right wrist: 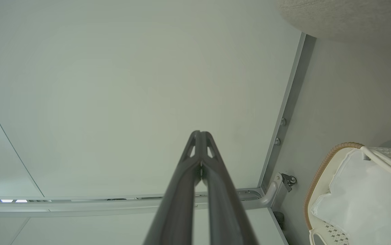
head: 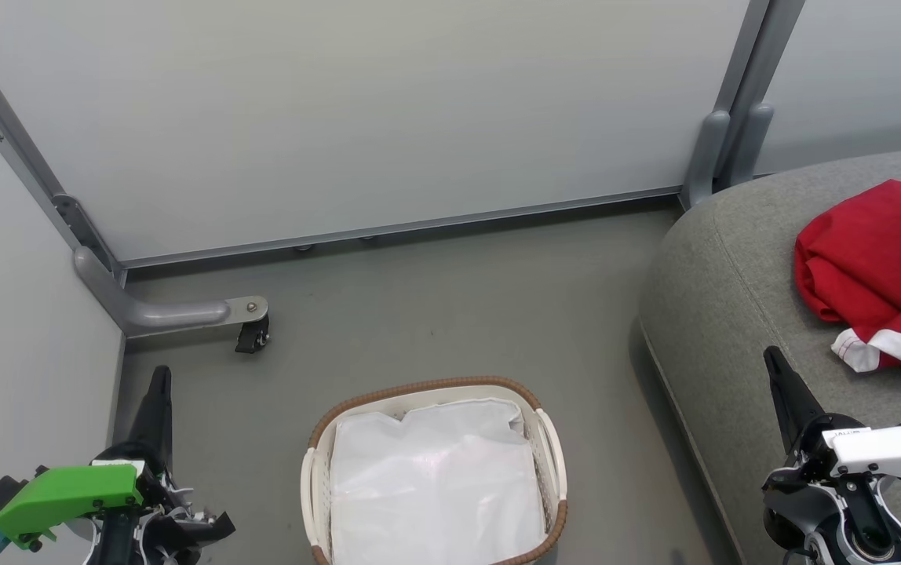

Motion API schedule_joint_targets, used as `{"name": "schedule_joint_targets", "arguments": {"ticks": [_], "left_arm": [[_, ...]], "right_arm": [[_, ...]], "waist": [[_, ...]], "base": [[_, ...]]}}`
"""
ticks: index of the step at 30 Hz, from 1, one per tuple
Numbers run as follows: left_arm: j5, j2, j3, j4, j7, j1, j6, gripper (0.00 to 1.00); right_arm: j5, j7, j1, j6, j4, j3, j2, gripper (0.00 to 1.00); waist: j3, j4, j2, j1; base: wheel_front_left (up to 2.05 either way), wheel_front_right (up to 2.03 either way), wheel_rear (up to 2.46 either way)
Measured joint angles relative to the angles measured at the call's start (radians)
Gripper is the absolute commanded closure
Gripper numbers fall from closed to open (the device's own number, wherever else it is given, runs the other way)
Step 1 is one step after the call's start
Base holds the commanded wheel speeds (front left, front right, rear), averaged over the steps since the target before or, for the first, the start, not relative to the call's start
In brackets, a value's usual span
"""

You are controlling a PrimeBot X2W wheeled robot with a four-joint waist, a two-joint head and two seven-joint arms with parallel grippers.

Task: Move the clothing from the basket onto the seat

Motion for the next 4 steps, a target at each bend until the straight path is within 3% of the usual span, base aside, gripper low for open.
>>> {"name": "schedule_joint_targets", "arguments": {"ticks": [4], "left_arm": [[0.0,0.0,0.0,0.0,0.0,0.0,0.0,1.0]], "right_arm": [[0.0,0.0,0.0,0.0,0.0,0.0,0.0,1.0]], "waist": [[0.0,0.0,0.0,0.0]], "base": [[0.0,0.0,0.0]]}}
